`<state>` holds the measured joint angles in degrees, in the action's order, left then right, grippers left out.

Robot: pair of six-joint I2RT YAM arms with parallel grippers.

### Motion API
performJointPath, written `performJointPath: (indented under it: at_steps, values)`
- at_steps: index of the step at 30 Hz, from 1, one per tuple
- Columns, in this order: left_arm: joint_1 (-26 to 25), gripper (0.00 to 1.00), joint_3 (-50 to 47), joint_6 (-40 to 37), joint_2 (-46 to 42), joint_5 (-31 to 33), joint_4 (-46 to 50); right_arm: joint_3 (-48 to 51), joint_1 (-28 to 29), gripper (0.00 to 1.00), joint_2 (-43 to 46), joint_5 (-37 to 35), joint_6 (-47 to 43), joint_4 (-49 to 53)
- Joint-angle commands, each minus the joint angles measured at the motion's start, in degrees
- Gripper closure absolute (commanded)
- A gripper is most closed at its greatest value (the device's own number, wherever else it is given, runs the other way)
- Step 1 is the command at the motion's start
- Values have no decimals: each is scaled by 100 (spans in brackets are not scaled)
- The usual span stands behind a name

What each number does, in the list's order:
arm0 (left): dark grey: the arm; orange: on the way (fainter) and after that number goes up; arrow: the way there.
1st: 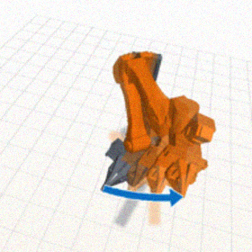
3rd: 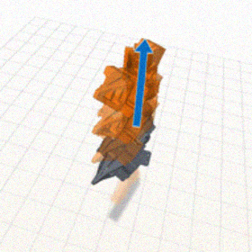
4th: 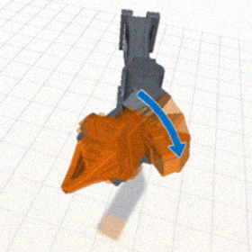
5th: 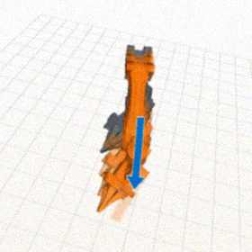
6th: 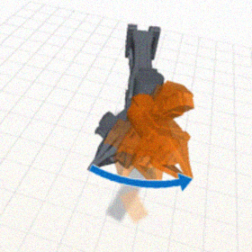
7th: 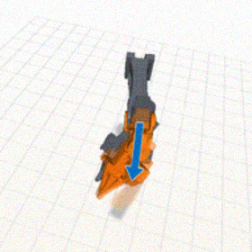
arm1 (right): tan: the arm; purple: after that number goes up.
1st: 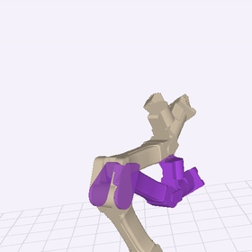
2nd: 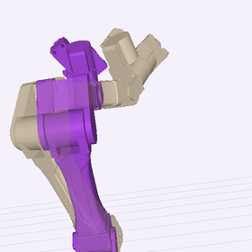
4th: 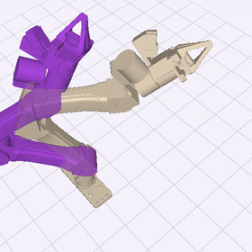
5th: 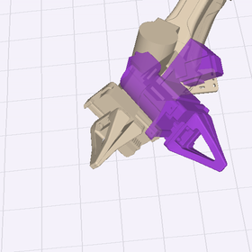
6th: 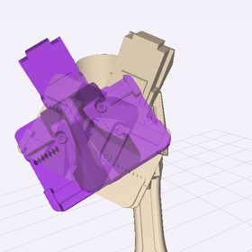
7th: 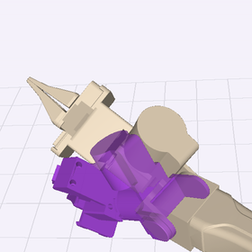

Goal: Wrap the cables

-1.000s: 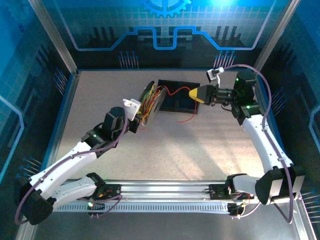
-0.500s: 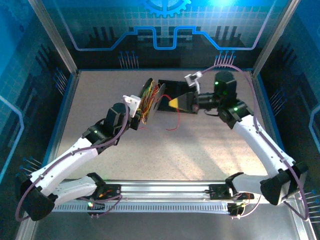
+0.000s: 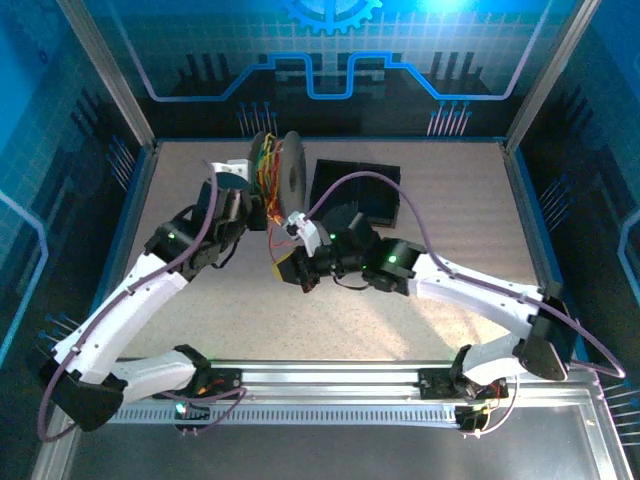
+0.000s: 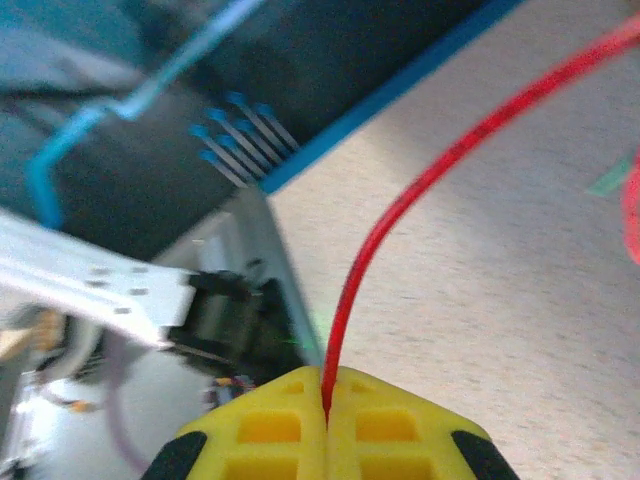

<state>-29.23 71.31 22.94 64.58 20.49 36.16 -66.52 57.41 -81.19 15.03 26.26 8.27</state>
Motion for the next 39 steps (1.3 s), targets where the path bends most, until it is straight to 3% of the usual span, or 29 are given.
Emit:
performJointPath:
  at_steps: [1,5,13,20,30,33,34,39]
  values:
    - [479,100,524,1137,-103,-695,-749,531,217,100,-152,-817,-371,193]
    - [1090,100,460,1451,-320,-1944,-789,1264,-160,100,-123,-1506,-391,-318]
    - [1986,100,183,2162,-647,-3915,-1253,2304,-824,100,-257,-1461,-538,-1798]
    - [2345,100,-101,2843,-605,-5212,-2077,2568,-1375,100,-797,-1245,-558,-2694]
    - [2352,100,-169,2649,-612,-5652,-2042,2198,-1792,100,-916,-1132,-563,-2206]
    - [2352,100,-171,2453,-613,-5623,-1960,2102,-1826,100,-814,-756,-591,-2120]
    - [2356,100,-161,2309,-615,-5495,-1857,2105,-1787,98,-701,-650,-600,-2112]
    - [2306,100,-301,1828,-647,-5014,-1812,2165,-1577,68,122,-361,-551,-2034]
